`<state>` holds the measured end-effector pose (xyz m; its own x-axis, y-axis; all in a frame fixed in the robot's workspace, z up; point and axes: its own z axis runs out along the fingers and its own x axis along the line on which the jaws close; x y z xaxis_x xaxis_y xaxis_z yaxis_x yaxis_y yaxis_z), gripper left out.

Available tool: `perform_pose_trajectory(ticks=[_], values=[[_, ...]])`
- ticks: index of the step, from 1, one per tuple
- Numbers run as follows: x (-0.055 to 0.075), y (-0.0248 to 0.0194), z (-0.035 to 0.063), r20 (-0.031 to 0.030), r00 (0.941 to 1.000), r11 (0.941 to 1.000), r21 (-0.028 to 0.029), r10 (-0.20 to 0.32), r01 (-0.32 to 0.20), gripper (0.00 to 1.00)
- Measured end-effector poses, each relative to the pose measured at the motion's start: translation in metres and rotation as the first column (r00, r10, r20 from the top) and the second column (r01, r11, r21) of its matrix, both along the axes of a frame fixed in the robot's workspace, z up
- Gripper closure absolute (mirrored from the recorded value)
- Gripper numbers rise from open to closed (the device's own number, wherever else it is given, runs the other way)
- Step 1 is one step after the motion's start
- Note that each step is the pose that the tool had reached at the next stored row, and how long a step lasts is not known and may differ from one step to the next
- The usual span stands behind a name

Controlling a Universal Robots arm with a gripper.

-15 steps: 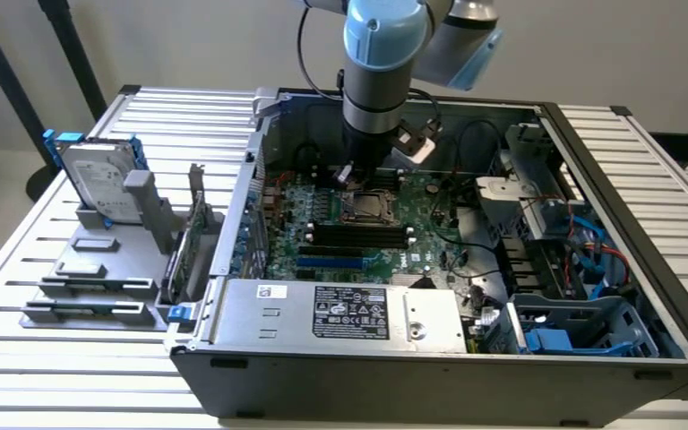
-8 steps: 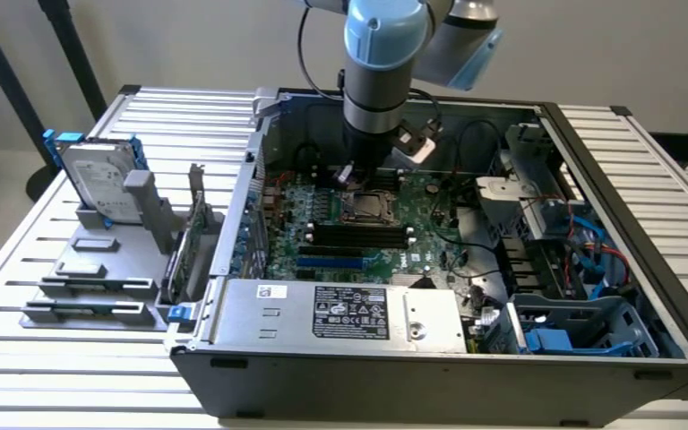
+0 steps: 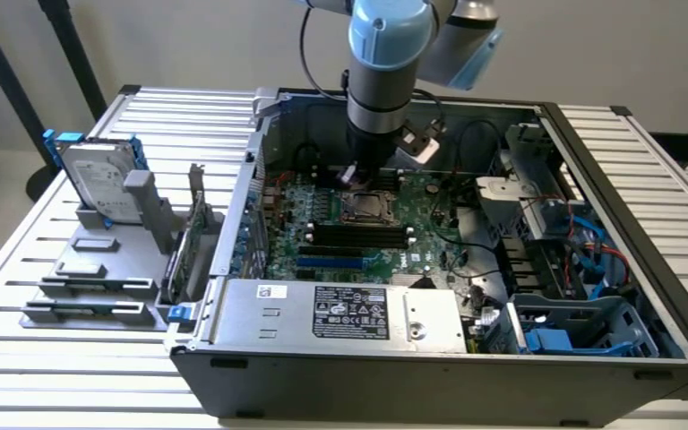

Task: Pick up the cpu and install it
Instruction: 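Install the first cpu locking lever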

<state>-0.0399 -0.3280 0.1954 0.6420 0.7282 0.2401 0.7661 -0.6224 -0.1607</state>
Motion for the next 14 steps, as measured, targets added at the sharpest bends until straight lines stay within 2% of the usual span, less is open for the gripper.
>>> perform_pose_trajectory(ticks=[14], values=[[0.014,-0.0001,-0.0014,0.0,1.0,1.0,-0.0001,0.0,0.0,0.89]])
